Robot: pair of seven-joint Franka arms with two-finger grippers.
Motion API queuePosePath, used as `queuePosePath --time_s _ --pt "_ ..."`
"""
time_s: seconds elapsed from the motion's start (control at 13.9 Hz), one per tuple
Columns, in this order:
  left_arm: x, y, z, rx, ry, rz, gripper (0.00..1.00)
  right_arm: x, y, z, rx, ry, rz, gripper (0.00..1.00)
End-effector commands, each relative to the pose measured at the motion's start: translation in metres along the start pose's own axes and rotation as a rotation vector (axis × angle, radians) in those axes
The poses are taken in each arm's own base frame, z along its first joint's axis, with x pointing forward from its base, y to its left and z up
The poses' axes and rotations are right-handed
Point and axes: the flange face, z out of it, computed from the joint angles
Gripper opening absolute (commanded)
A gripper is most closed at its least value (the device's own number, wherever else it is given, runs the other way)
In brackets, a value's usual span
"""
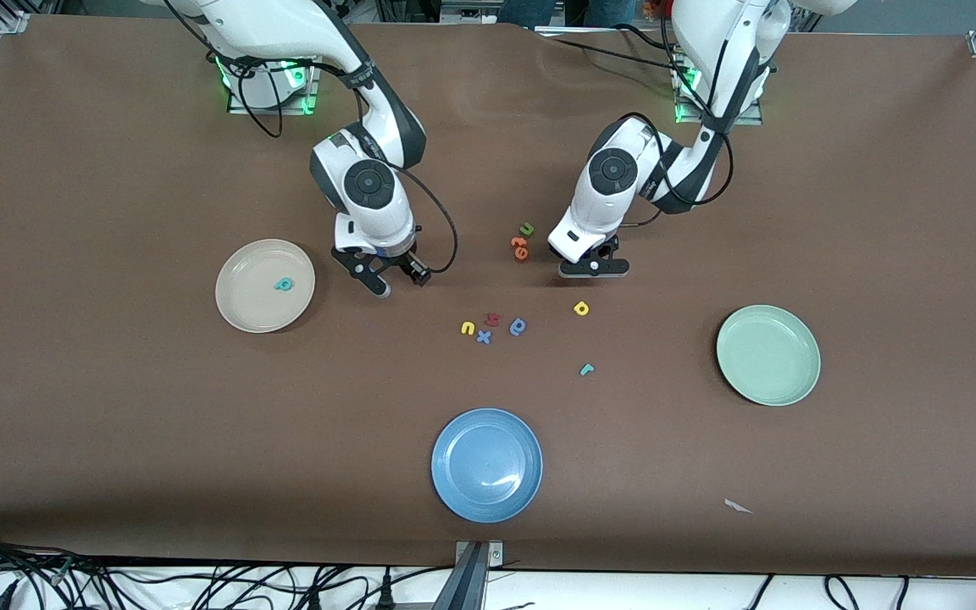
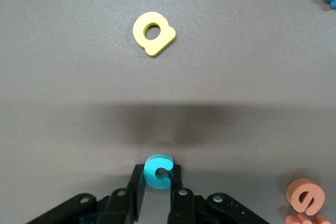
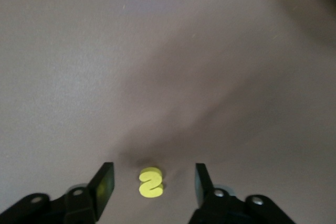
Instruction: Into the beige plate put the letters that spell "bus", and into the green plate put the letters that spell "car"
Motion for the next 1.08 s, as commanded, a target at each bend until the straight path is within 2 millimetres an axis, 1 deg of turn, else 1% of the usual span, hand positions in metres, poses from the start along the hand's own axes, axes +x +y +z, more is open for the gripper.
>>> queuePosePath --time_s 0.0,0.07,0.14,0.29,0.36,0.43,0.5,0.57,0.72,0.79,0.86,0.93,1.0 --pt "0.010 -0.006 -0.002 0.037 -0.008 -0.001 0.23 -0.014 -0.010 0.007 0.038 0.002 0.026 0.61" --pt "0.016 -0.004 -0.009 0.061 -0.024 0.008 0.23 -0.021 -0.010 0.014 0.037 0.002 0.030 0.58" --pt "0.023 -0.002 -0.017 0.087 -0.037 0.018 0.23 -0.021 -0.009 0.017 0.032 0.002 0.032 0.52" --pt "0.035 -0.001 -0.030 0.104 -0.057 0.011 0.22 -0.020 -0.009 0.017 0.030 0.002 0.033 0.24" --pt "0.041 -0.003 -0.034 0.108 -0.064 0.004 0.22 -0.017 -0.009 0.016 0.032 0.003 0.034 0.08" --pt "0.049 -0.009 -0.039 0.110 -0.069 -0.009 0.19 -0.015 -0.010 0.012 0.036 0.005 0.032 0.02" --pt "0.057 -0.015 -0.045 0.110 -0.075 0.001 0.18 -0.012 -0.012 0.006 0.046 0.010 0.026 0.00" --pt "0.066 -0.020 -0.053 0.109 -0.082 0.018 0.18 -0.004 -0.012 -0.009 0.062 0.019 0.032 0.00" --pt "0.092 -0.048 -0.067 0.112 -0.112 0.042 0.18 0.018 -0.007 -0.032 0.042 0.034 0.016 0.00" --pt "0.106 -0.061 -0.077 0.108 -0.121 0.061 0.18 0.036 0.000 -0.043 0.019 0.042 -0.015 0.00" --pt "0.122 -0.083 -0.085 0.109 -0.127 0.076 0.18 0.057 0.012 -0.053 -0.025 0.042 -0.052 0.00" --pt "0.139 -0.111 -0.091 0.133 -0.109 0.101 0.18 0.081 0.026 -0.060 -0.077 0.035 -0.096 0.00" --pt "0.151 -0.134 -0.095 0.172 -0.095 0.144 0.18 0.104 0.040 -0.069 -0.114 0.024 -0.144 0.00"
